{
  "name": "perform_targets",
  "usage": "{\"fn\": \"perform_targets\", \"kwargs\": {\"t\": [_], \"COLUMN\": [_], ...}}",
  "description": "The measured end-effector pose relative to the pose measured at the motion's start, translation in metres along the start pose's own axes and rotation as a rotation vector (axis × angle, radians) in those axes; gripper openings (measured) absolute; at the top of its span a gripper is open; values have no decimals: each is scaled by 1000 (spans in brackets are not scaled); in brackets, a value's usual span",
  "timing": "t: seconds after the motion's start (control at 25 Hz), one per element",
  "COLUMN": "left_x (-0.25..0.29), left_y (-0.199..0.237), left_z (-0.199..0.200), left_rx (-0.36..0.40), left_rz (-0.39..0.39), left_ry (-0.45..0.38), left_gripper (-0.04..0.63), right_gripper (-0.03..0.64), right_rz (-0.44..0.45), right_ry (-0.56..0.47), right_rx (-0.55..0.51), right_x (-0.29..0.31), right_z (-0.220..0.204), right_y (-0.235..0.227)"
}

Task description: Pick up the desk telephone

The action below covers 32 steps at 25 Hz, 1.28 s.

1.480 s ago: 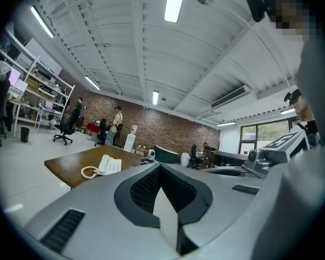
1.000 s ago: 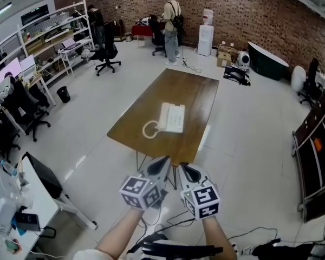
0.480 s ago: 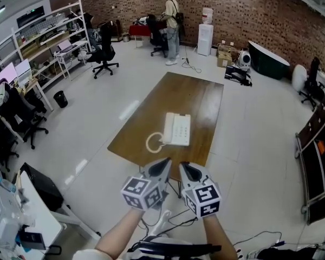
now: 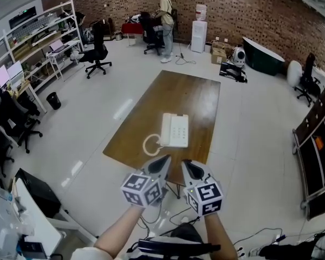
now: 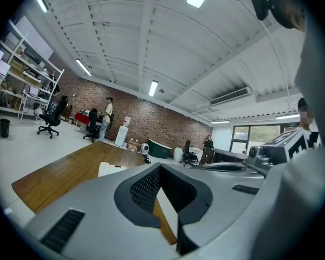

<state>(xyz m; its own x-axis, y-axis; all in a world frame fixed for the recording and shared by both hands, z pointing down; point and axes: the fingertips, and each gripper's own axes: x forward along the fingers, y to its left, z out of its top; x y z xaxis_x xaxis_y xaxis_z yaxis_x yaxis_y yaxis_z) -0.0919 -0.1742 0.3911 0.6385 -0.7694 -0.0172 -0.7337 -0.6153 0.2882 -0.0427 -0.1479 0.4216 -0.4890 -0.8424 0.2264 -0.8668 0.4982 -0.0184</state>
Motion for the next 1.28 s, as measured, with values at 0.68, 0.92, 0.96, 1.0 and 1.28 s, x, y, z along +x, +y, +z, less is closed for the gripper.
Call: {"fn": "perform_targets", "kwargs": {"t": [0.68,0.92,0.96,1.0,1.28], "left_x": [81,112,115,118,145], "left_y": [47,67,70,73,103], "left_z": [-17,-22,-23,-25,-48], "left_rx": [-15,-24,-23,-21,-48], "left_rz": [34,52,55,59,89], "left_ry": [50,87,95,102,159], "left_gripper": [2,2,2,2,4], "right_gripper": [21,21,21,21,21], "right_rz": [54,62,63,65,69], "right_ry": [41,68,71,74,110], "right_rx": [29,56,62,68,107], "right_x": [73,99,103,107,129], "right_z": [-8,-13,-14,-16,-32], "right_y": [-57,-84,-87,-89,-119]}}
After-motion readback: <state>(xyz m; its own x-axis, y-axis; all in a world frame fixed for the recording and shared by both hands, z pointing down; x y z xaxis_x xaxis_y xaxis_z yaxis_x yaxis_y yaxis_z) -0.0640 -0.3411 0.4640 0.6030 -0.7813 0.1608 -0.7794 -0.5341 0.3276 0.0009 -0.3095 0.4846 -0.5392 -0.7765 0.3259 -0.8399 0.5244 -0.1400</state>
